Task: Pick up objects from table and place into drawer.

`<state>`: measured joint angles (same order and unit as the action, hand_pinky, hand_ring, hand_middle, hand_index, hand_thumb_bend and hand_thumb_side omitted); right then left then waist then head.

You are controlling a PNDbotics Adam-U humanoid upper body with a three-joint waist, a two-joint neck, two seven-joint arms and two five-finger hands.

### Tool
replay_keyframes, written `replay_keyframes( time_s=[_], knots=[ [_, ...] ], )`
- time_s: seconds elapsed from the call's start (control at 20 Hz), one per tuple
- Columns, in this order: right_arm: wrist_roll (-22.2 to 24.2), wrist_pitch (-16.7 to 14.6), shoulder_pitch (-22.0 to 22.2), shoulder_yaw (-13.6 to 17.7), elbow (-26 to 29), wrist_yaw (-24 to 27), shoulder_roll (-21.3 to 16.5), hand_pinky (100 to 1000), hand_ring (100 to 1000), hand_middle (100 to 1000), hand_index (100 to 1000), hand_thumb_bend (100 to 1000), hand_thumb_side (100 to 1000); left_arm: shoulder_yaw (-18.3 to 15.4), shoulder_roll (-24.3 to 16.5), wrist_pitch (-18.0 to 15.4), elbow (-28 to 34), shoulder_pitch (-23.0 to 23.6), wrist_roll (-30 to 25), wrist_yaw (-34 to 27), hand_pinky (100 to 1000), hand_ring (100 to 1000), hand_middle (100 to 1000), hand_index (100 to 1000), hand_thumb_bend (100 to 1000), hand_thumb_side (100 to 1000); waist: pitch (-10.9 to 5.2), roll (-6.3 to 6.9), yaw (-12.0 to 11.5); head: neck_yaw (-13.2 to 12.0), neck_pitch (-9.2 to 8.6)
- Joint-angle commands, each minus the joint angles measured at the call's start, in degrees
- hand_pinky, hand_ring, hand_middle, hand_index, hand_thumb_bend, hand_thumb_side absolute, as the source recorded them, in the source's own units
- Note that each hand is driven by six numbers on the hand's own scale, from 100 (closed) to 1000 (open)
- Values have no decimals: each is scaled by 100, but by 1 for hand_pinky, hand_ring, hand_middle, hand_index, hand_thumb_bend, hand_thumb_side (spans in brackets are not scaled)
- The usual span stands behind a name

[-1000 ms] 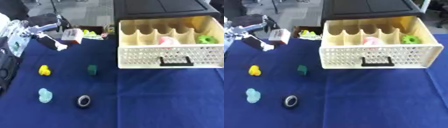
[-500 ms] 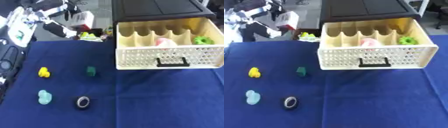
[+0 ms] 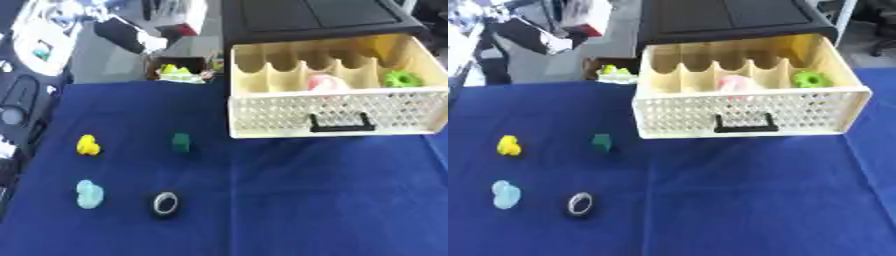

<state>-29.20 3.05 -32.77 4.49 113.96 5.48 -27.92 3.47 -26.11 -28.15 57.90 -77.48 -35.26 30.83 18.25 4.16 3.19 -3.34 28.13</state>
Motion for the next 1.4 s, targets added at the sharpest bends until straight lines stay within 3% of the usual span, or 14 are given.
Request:
replay_keyframes(
  time_s=[0.05, 0.75, 1.15, 1.4],
  knots=[
    [24, 7, -79, 8, 63, 36, -47, 888, 682, 524, 778, 100, 1000, 70, -34, -199, 245, -175, -374, -152, 466, 566, 480, 565, 100, 246, -146, -8, 4, 25, -35],
    [37, 25, -116, -11, 63, 50, 23, 891, 681, 524, 777, 100, 1000, 197, 323, 50, 220, -278, -292, -191, 457, 559, 472, 557, 100, 245, -143, 76, 53, -10, -137],
    [41, 39, -135, -13, 63, 52, 66, 893, 681, 524, 776, 100, 1000, 222, 422, 222, 28, -303, -117, -47, 451, 555, 466, 550, 100, 248, -146, 123, 92, 181, -760],
    [39, 48, -137, -15, 63, 55, 98, 895, 681, 524, 776, 100, 1000, 243, 495, 334, -67, -301, -93, 55, 448, 553, 465, 549, 100, 285, -154, 145, 109, 194, -885]
  ],
)
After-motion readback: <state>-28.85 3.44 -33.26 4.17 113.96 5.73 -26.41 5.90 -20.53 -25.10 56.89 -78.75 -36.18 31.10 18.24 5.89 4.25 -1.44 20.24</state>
